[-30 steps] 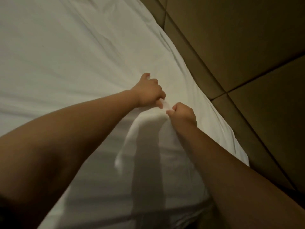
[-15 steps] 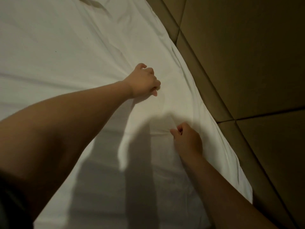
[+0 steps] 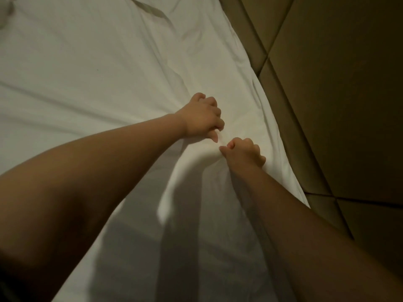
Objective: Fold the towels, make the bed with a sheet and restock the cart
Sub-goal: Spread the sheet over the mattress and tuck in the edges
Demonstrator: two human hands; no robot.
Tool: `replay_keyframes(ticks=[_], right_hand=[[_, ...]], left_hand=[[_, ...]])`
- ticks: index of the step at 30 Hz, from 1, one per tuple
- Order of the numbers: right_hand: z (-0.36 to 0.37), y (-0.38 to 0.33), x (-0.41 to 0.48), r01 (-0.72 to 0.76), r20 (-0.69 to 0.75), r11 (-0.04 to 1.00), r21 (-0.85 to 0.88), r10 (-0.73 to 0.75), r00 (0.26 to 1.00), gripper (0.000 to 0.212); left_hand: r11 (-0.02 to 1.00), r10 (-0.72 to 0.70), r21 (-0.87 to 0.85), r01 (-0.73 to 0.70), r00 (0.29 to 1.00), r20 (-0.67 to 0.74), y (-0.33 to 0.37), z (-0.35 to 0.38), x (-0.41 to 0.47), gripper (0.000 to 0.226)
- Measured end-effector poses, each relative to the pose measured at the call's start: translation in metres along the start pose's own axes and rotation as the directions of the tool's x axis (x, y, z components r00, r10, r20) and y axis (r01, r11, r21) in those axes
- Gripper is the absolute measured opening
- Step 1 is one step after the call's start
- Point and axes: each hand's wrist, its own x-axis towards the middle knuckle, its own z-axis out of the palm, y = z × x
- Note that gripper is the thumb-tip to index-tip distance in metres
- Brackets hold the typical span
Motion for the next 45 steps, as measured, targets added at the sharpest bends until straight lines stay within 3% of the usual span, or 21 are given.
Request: replay_keyframes(ticks=[5,10,15,20,24,27,31,37,41,45], right_hand=[[-0.001,0.005,0.005,0.016,0.049,0.994,0.112,-0.022,0.999,0.032],[-0.003,0.004,0.008,-0.029,0.078,0.982,0.185,0.015,0.997,0.023],[-0.001,0.004,0.006,-0.005,0.049,0.984,0.177,-0.004,0.999,0.016],[-0.009,-0.006,0.008,-0.062,0.087,0.993,0.103,0.053,0.995,0.028],[-0.016,-0.045,0.025,0.044,-0.118,0.974,0.222,-0.018,0.993,0.036],[-0.02,-0.081,0.046,0.111,-0.214,0.98,0.167,-0.074,0.974,0.043],[-0.019,-0.081,0.068,0.076,-0.119,0.977,0.2,-0.053,0.992,0.033],[-0.026,-0.079,0.085,0.032,0.071,0.941,0.338,-0.06,0.996,0.024],[-0.024,-0.079,0.086,0.015,0.079,0.943,0.332,-0.043,0.996,0.01],[-0.02,-0.08,0.09,-0.007,0.064,0.95,0.313,-0.014,0.998,0.011]], left_hand=[[0.997,-0.057,0.053,0.053,0.996,0.071,-0.036,-0.02,0.0,0.041],[0.991,-0.133,-0.006,0.132,0.99,-0.041,-0.06,-0.022,0.011,0.025],[0.994,-0.11,-0.012,0.11,0.988,-0.105,-0.065,-0.012,0.021,0.024],[0.988,-0.137,-0.082,0.131,0.988,-0.067,-0.068,-0.012,0.028,0.02],[0.992,-0.118,-0.061,0.115,0.992,-0.047,-0.075,-0.014,0.03,0.028],[0.996,-0.08,-0.032,0.078,0.996,-0.05,-0.081,-0.012,0.029,0.029],[0.998,-0.041,0.037,0.041,0.999,0.013,-0.108,-0.019,0.024,0.039],[0.992,-0.114,0.065,0.112,0.993,0.029,-0.159,-0.034,0.022,0.034],[0.986,-0.139,0.088,0.14,0.99,-0.02,-0.173,-0.04,0.035,0.025],[0.981,-0.111,0.153,0.116,0.993,-0.036,-0.181,-0.033,0.044,0.018]])
